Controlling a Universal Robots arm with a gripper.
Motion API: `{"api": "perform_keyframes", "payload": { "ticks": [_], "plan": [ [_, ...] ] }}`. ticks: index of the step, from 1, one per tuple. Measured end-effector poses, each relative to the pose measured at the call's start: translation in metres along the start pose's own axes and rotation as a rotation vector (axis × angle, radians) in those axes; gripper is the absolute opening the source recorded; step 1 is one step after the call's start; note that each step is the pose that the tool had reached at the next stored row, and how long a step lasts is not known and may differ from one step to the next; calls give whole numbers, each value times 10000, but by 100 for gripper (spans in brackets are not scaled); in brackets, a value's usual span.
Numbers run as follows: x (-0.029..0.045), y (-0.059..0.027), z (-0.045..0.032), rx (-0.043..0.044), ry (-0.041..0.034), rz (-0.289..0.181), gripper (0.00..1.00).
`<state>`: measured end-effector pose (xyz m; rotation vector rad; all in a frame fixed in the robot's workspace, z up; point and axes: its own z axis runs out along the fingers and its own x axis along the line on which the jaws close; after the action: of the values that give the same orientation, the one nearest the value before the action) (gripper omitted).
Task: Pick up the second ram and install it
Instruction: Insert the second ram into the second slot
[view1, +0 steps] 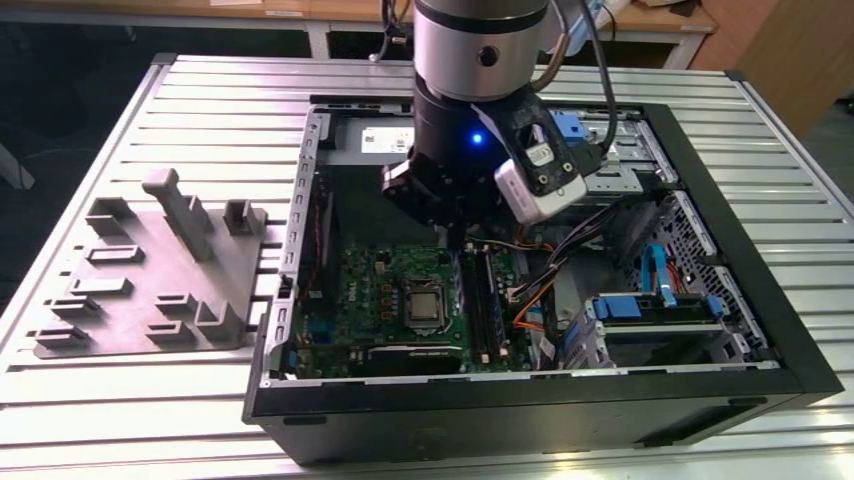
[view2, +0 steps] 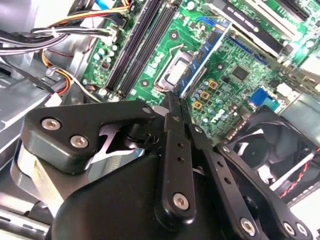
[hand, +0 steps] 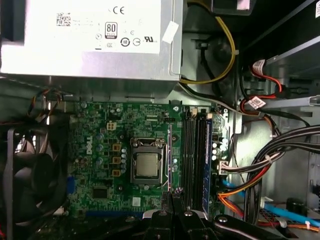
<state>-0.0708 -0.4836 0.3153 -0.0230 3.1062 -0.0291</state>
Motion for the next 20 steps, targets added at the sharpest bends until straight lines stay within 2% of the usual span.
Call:
{"api": "perform_keyframes", "payload": {
  "ticks": [3,5,12,20],
  "plan": [
    [-16,1,40,0,7,-47,12],
    [-38,1,59,-4,38,-144,12],
    [-52,1,72,-9,52,-168,12],
    [-224,-1,123,-3,57,-168,12]
  ]
}}
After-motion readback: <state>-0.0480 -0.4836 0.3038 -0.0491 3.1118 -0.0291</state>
